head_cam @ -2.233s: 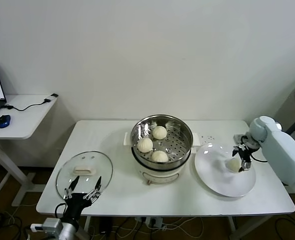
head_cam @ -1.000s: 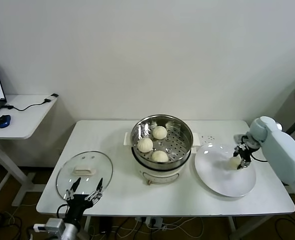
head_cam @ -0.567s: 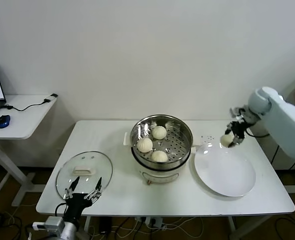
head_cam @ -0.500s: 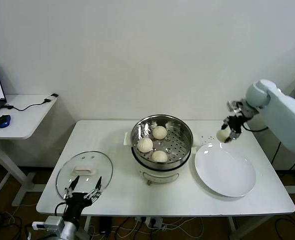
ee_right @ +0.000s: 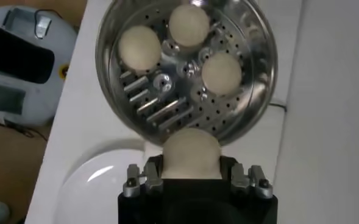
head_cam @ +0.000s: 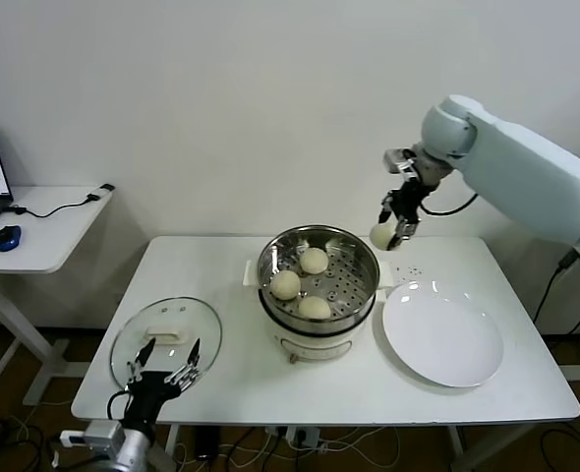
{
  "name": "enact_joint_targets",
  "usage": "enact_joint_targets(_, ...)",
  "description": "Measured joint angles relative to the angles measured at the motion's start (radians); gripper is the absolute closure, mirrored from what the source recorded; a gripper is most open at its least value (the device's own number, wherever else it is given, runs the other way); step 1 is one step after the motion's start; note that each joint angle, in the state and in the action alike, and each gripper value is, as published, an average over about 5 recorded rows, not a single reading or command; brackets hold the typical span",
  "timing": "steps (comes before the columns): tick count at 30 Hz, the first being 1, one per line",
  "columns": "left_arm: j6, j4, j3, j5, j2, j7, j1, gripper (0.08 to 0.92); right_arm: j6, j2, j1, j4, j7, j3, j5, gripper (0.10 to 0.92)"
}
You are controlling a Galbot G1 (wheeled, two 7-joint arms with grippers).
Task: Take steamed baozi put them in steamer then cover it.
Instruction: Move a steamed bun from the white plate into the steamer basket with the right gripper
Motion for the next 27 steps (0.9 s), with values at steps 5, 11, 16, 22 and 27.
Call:
enact_joint_targets(5,0.005,-0.008,-0.004,-0.012,-0.003,0.003,-0.001,0.177,-0.003,0.064,-0.027,-0.021,0.003,-0.024,-0.017,0.414)
enact_joint_targets(11,0.005,-0.008,-0.011,-0.019,-0.002,0.002,0.001,0.177,-0.005,0.118,-0.081,-0.047,0.016,-0.028,-0.064,0.414)
enact_joint_targets(16,0.005,-0.008,-0.013,-0.023,-0.002,0.001,-0.001,0.177,-0.003,0.144,-0.131,-0.066,0.030,-0.017,-0.110,0.411)
enact_joint_targets(22,0.006,-0.003,-0.010,-0.023,-0.003,0.001,-0.003,0.177,-0.002,0.155,-0.180,-0.075,0.053,0.001,-0.154,0.400)
enact_joint_targets(27,0.008,-0.003,-0.010,-0.023,-0.003,0.001,-0.003,0.177,-0.006,0.151,-0.197,-0.068,0.066,0.015,-0.167,0.308)
